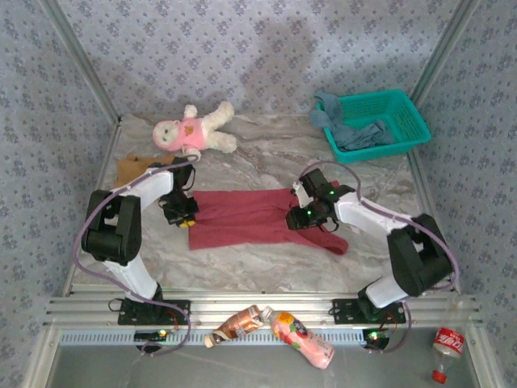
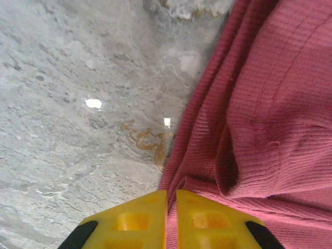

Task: Fold and stack the tank tops

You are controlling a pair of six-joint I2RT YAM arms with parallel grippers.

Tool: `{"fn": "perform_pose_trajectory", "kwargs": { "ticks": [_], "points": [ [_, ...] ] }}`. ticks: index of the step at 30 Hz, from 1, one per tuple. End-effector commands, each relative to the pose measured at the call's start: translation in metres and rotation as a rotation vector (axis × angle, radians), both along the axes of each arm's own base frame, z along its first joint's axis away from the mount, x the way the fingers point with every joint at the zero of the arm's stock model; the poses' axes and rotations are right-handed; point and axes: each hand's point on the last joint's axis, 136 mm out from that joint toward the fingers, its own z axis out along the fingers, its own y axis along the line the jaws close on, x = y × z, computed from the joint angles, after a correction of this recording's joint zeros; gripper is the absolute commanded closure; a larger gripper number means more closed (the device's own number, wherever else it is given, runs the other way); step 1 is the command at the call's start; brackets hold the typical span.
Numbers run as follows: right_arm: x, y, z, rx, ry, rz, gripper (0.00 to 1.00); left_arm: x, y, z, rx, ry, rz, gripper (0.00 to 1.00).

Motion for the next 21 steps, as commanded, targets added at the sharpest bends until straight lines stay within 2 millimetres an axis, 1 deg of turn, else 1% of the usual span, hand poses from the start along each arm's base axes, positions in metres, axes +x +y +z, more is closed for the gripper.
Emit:
{"fn": "perform_pose_trajectory", "kwargs": {
  "ticks": [1,4,6,8,10,13,15,17,19,21],
  "points": [
    [-0.04,-0.036,0.004,-0.095,0.139,-0.119,0.56,0.002,0.002,0.014,0.014,-0.008,-0.024,0.77],
    [-0.063,-0.065,0.013,-0.161,0.206,-0.27,0.52,-0.002,-0.001,0.027,0.005,-0.011,-0.034,0.7],
    [-0.079,-0.08,0.017,-0.191,0.244,-0.374,0.5,-0.008,-0.009,0.035,-0.021,-0.016,-0.045,0.66],
    [-0.093,-0.095,0.02,-0.214,0.265,-0.471,0.49,-0.016,-0.022,0.041,-0.069,-0.016,-0.05,0.62],
    [-0.105,-0.105,0.022,-0.217,0.29,-0.556,0.47,-0.023,-0.037,0.046,-0.107,-0.023,-0.066,0.58],
    [-0.123,-0.121,0.013,-0.221,0.326,-0.681,0.46,-0.036,-0.055,0.05,-0.146,-0.022,-0.077,0.56],
    [-0.125,-0.122,0.004,-0.178,0.335,-0.743,0.45,-0.044,-0.069,0.048,-0.19,-0.02,-0.077,0.55],
    [-0.12,-0.124,0.001,-0.146,0.316,-0.792,0.45,-0.054,-0.075,0.042,-0.197,-0.001,-0.085,0.55],
    [-0.11,-0.126,-0.003,-0.121,0.291,-0.832,0.45,-0.063,-0.08,0.035,-0.206,0.023,-0.091,0.54],
    [-0.098,-0.123,-0.008,-0.075,0.27,-0.846,0.45,-0.069,-0.084,0.03,-0.218,0.03,-0.098,0.54]
  ]
}}
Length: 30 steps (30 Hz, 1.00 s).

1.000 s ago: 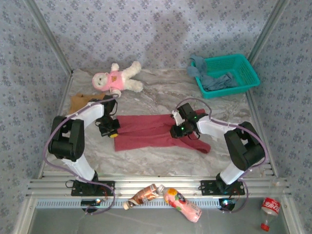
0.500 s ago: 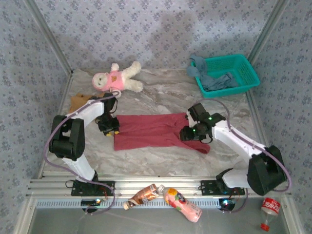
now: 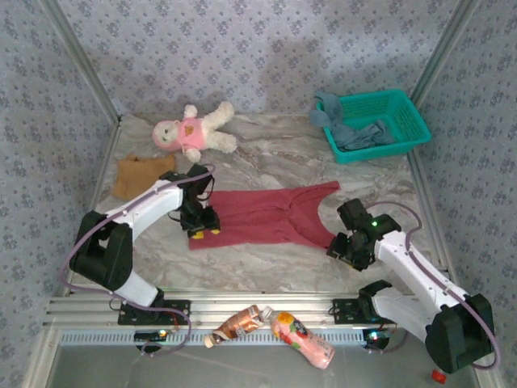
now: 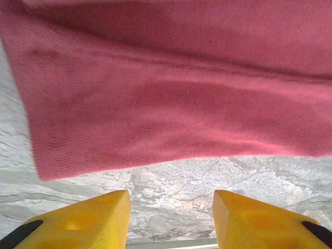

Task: Fold and stack the tank tops

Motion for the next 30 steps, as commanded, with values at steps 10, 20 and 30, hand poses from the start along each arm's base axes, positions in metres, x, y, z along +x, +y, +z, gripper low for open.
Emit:
{"fn": "perform_pose_trajectory", "kwargs": {
  "ticks": [10,20,30],
  "points": [
    [0.048,-0.01,-0.021,0.007,-0.073,-0.08,0.59,-0.025,0.0,-0.022,-0.005,0.074,-0.007,0.54],
    [0.064,-0.021,-0.01,-0.022,-0.107,-0.078,0.87,-0.034,0.008,-0.031,0.031,0.099,-0.036,0.54],
    [0.091,-0.031,-0.007,-0.007,-0.125,-0.107,0.91,-0.029,0.022,-0.044,0.103,0.102,-0.079,0.54]
  ]
}}
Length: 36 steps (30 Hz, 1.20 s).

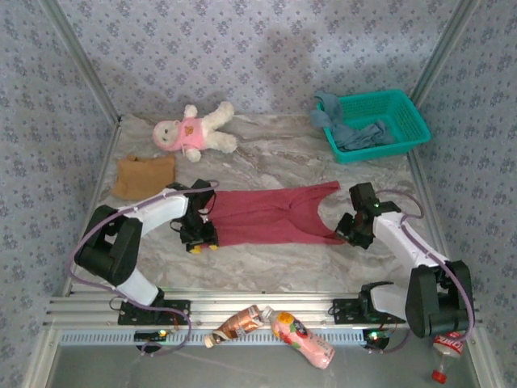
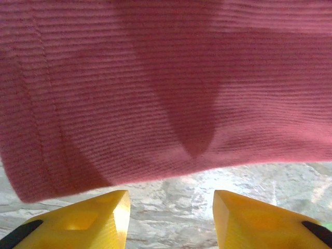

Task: Fold and stack the tank tops

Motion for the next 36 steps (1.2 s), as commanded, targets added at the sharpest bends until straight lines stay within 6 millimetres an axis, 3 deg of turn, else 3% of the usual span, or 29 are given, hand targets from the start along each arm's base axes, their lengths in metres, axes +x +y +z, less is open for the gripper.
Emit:
{"fn": "perform_pose_trajectory", "kwargs": {
  "ticks": [1,17,24,31,36],
  "points": [
    [0.02,-0.004,0.009,-0.002,-0.039,0.007,0.91,0.002,0.01,-0.005,0.041,0.003,-0.033,0.54],
    [0.072,-0.017,-0.02,0.0,-0.033,0.017,0.86,0.001,0.02,-0.012,0.08,0.018,-0.059,0.55],
    [0.087,-0.018,-0.034,0.003,-0.039,0.038,0.75,0.001,0.013,-0.003,0.039,0.016,-0.058,0.54],
    [0.099,-0.022,0.001,-0.041,-0.112,0.102,0.68,0.028,0.002,0.037,-0.015,-0.065,-0.059,0.54],
    [0.076,-0.013,0.021,-0.005,-0.105,0.126,0.63,0.068,0.005,0.058,-0.025,-0.168,-0.067,0.54]
  ]
}}
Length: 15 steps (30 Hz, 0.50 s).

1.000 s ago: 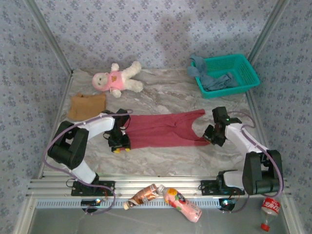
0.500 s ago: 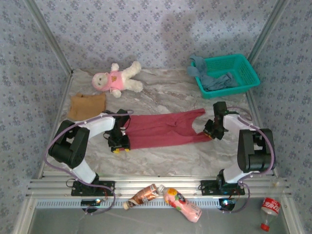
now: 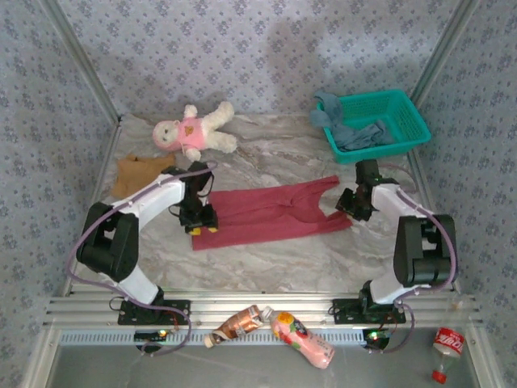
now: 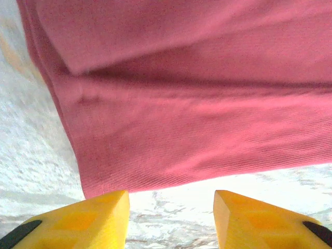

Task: Fold and stack the tank tops

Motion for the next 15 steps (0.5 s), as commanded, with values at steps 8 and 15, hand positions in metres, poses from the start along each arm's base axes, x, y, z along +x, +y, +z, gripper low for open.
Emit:
{"fn": "perform_pose_trajectory", "kwargs": {
  "ticks": [8,15],
  "points": [
    [-0.036,0.052,0.017,0.126,-0.041,0.009,0.63,0.097,0.007,0.009,0.017,-0.18,-0.075,0.54],
    [-0.025,0.097,-0.01,0.138,-0.047,0.076,0.63,0.124,-0.001,-0.022,0.029,-0.151,-0.164,0.55]
  ]
}}
